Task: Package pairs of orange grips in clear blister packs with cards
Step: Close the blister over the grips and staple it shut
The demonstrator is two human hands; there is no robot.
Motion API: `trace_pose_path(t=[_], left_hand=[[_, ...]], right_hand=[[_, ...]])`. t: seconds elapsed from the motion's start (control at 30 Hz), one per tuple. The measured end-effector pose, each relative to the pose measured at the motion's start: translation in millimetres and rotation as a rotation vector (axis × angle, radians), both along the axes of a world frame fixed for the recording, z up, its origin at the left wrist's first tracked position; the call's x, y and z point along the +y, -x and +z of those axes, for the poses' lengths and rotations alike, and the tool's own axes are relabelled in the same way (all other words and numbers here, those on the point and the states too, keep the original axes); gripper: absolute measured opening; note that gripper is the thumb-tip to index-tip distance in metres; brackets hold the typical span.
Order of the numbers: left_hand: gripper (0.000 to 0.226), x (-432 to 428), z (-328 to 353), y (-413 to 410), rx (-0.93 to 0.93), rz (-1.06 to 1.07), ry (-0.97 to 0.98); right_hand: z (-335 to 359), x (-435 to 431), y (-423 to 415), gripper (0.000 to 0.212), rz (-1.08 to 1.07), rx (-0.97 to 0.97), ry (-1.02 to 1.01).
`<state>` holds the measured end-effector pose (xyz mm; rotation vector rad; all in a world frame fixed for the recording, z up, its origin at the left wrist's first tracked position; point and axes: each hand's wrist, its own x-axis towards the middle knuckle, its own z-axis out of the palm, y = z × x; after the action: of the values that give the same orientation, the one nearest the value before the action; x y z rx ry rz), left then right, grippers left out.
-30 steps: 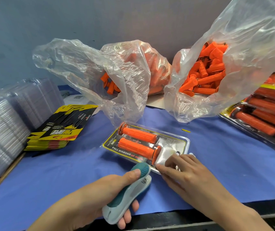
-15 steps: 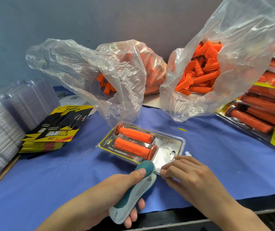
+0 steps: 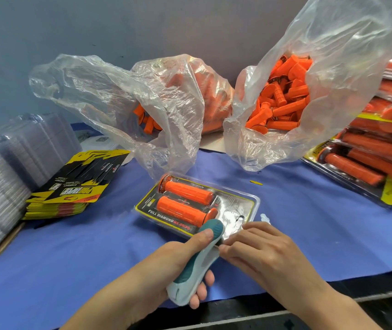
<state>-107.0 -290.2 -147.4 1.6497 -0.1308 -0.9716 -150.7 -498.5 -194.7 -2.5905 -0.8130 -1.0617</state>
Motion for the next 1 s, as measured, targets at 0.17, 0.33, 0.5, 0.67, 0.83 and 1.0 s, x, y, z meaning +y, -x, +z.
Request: trace_pose_path(t=[0.17, 0.33, 0.5, 0.67, 0.83, 1.0], left_hand=[[0.074, -2, -2, 0, 0.001, 0.016, -0.012], [0.067, -3, -3, 2, 0.019, 0.016, -0.017], [0.055, -4, -1, 4, 0.073, 0.038, 0.057], [0.049, -4, 0, 4, 0.080, -0.013, 0.086], [0.050, -7, 0, 8, 0.058, 0.010, 0.044], [0.056, -10, 2, 10, 0.030, 0.066, 0.024]], right_hand=[[-1, 1, 0, 0.017, 0.009, 0.010, -0.009], [-3, 1, 1, 0.016, -0.006, 0.011, -0.016], [-5, 2, 2, 0.011, -0.006, 0.016, -0.033], [-7, -1, 1, 0.004, 0.020, 0.030, -0.025], [-8, -1, 1, 0.009, 0.016, 0.045, -0.009], [-5, 3, 0, 0.013, -0.012, 0.073, -0.026]])
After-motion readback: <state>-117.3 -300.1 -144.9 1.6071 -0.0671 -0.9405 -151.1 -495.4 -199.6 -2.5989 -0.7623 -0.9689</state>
